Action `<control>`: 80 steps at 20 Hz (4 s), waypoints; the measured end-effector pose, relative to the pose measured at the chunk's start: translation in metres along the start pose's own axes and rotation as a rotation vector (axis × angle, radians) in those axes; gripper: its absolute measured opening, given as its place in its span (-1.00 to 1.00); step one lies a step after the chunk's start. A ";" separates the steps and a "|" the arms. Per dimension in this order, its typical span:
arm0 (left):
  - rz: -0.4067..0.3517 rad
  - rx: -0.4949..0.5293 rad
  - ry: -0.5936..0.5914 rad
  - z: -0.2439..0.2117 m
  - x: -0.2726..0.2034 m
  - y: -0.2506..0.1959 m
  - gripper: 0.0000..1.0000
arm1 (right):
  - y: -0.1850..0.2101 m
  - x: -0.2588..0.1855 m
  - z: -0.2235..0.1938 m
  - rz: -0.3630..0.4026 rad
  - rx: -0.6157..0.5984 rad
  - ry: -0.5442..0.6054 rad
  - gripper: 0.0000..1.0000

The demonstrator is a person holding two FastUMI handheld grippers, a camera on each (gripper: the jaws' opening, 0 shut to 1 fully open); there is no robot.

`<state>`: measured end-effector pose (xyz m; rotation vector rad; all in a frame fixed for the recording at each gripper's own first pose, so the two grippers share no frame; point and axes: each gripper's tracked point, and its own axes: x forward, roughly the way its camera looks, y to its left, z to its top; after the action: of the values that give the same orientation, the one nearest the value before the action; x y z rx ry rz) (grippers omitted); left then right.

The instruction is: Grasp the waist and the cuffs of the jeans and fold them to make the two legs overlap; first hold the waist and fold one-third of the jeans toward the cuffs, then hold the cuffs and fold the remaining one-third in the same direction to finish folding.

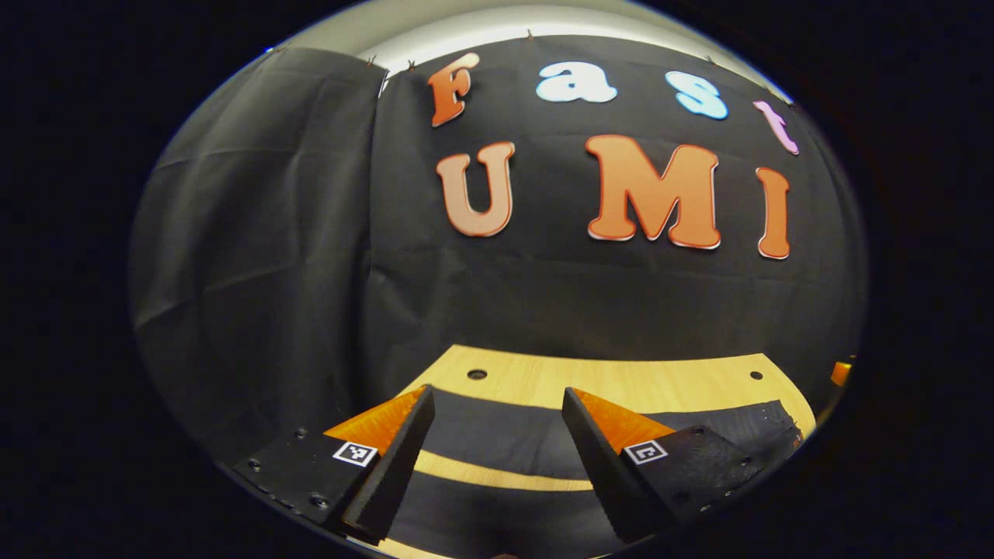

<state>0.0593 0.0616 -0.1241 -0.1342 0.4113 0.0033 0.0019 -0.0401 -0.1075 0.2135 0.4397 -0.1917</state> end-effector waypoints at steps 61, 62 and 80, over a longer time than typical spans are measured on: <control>0.097 -0.650 0.724 -0.149 0.088 0.168 -0.98 | -0.078 0.072 -0.167 -0.185 1.117 0.581 -0.81; 0.072 -0.644 0.708 -0.136 0.094 0.164 -0.98 | -0.074 0.072 -0.159 -0.179 1.111 0.577 -0.80; -0.067 -0.534 0.723 -0.080 0.254 0.123 -0.97 | -0.041 0.129 -0.068 -0.202 1.188 0.542 -0.80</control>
<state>0.2569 0.1667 -0.3143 -0.6872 1.1245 -0.0011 0.0798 -0.0806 -0.2306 1.4132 0.8491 -0.5902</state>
